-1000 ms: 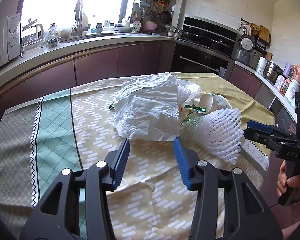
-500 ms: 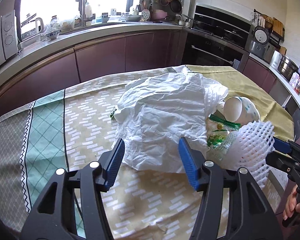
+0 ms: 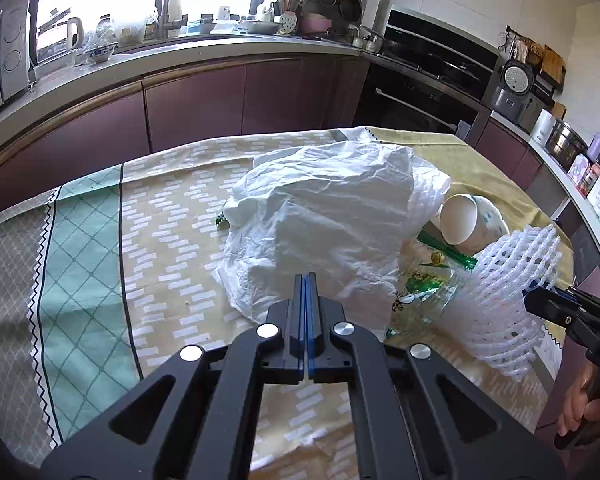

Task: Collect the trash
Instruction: 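Grasp the white plastic bag with the left tool while the right tool grasps the white foam net, then carry the plastic bag with the left tool while the right tool carries the foam net to the bin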

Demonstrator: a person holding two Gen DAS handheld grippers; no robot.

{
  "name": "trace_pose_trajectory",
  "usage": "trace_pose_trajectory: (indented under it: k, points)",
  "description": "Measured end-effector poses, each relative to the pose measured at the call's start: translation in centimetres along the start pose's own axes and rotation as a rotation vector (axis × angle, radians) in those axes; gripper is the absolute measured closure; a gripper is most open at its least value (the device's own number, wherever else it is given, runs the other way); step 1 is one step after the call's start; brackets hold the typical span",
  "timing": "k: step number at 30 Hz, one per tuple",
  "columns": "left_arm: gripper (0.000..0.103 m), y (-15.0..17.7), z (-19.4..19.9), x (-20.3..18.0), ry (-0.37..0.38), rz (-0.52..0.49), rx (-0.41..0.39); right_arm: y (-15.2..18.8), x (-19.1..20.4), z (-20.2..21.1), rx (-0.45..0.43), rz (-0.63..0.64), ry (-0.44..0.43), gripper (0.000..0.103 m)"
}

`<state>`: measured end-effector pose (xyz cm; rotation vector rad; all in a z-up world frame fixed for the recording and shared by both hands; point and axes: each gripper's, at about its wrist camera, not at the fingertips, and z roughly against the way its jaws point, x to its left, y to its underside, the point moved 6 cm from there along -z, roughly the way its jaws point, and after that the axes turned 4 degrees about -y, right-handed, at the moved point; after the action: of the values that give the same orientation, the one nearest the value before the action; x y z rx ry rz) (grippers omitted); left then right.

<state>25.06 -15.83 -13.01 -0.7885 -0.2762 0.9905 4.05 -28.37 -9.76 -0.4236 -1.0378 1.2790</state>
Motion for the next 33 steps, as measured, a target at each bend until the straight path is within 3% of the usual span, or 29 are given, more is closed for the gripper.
trace_pose_trajectory:
  k: [7,9,11,17,20,22,23,24,33]
  points:
    - [0.102,-0.3,3.0,0.7,0.002,-0.005,-0.059,-1.2,1.0,1.7,-0.039,0.004,-0.054,0.098]
    - [0.084,-0.5,2.7,1.1,-0.024,-0.011,-0.057,-1.5,1.3,2.3,-0.056,0.000,-0.075,0.098]
    - [0.072,-0.9,2.0,1.5,-0.056,-0.014,-0.051,-1.7,1.5,2.8,-0.067,0.008,-0.078,0.098]
    - [0.062,-1.6,-1.0,1.1,-0.060,-0.037,0.007,-2.4,1.4,3.8,-0.090,0.005,-0.087,0.098]
    - [0.065,-1.4,-2.3,0.7,-0.040,-0.040,0.043,-2.5,1.1,3.9,-0.091,-0.002,-0.089,0.098]
    - [0.083,-1.3,-3.0,0.7,-0.025,-0.031,0.067,-2.4,1.1,3.8,-0.088,-0.004,-0.091,0.098]
    - [0.096,-1.1,-3.2,0.8,-0.018,-0.027,0.080,-2.3,1.1,3.8,-0.086,-0.004,-0.091,0.098]
    - [0.099,-1.1,-3.5,0.9,-0.019,-0.024,0.089,-2.3,1.1,3.7,-0.085,-0.005,-0.094,0.098]
    - [0.100,-1.1,0.5,1.0,0.010,0.008,0.000,-2.4,2.1,3.2,-0.084,0.008,-0.128,0.098]
